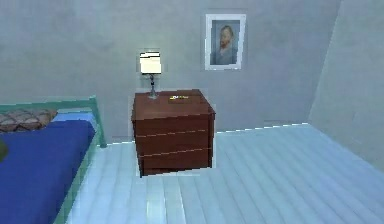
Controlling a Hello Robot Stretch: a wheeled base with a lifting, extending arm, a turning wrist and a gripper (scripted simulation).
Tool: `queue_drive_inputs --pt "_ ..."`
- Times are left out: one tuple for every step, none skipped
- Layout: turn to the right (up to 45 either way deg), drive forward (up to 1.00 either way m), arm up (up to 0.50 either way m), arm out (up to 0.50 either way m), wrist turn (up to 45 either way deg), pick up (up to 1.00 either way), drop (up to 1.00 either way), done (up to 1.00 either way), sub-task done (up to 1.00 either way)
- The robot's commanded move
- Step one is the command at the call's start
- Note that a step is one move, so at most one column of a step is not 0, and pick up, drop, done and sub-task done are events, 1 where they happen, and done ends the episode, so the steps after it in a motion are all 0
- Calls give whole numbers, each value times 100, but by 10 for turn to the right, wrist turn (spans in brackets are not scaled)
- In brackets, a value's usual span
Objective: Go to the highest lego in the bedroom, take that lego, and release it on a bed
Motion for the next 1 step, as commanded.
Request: queue_drive_inputs --pt "-90 0 0 0 0 0 0 0 0"
